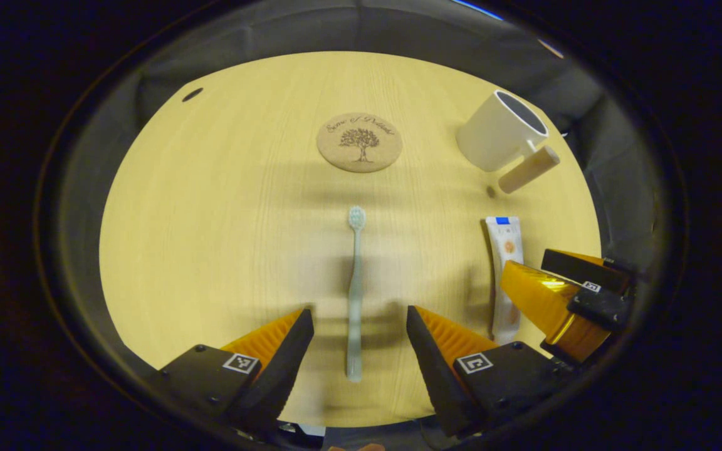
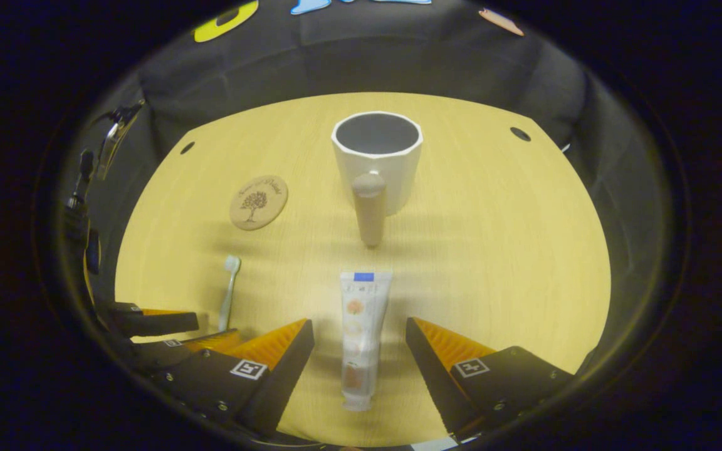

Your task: Put the toothbrush and toothpaste on the desktop into the cup, then pick up the cup and place it on the coaster on the desktop.

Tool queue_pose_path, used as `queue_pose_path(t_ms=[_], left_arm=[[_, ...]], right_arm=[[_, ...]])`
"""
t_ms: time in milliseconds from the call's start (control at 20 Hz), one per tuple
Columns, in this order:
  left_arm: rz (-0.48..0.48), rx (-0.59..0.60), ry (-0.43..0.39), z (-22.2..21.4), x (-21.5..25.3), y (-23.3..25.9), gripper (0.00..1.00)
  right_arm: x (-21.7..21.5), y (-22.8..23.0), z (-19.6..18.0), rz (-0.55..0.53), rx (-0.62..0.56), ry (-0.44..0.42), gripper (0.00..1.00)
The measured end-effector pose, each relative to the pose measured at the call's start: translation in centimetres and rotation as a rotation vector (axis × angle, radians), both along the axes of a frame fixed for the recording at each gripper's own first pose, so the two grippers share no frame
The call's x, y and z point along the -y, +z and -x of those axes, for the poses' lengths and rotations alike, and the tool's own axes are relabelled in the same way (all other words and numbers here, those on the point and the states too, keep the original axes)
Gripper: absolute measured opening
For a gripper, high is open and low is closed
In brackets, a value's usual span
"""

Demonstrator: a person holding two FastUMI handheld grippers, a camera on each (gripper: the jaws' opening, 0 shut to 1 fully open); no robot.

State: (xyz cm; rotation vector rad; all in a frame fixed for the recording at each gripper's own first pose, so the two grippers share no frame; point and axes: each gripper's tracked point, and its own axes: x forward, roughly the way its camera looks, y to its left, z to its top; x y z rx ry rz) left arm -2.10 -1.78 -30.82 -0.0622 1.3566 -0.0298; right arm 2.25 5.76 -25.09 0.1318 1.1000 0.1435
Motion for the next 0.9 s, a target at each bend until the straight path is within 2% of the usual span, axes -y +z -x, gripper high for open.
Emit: queue_pose_path(t_ms=[250,550,700,800,850,900], left_arm=[[0.006,-0.055,-0.004,0.1,0.4,-1.1,0.99],[-0.037,-0.073,-0.013,-0.1,-0.3,-1.7,1.00],[-0.088,-0.075,-0.010,-0.1,-0.9,-1.9,0.94],[-0.095,-0.054,-0.015,-0.1,-0.6,-1.8,0.84],[-0.096,-0.042,-0.014,-0.3,-0.4,-1.8,0.79],[-0.096,-0.033,-0.013,-0.4,-0.2,-1.8,0.75]], right_arm=[[0.1,-1.3,-0.3,-0.001,-0.046,-0.005,0.93],[0.1,-2.5,-0.2,-0.006,-0.093,0.001,0.93],[0.1,-3.0,-0.2,0.001,-0.105,0.008,0.88],[0.4,-3.1,0.2,0.021,-0.122,0.013,0.84],[0.3,-3.4,0.1,0.022,-0.118,0.013,0.78],[0.6,-3.5,0.1,0.034,-0.117,0.009,0.78]])
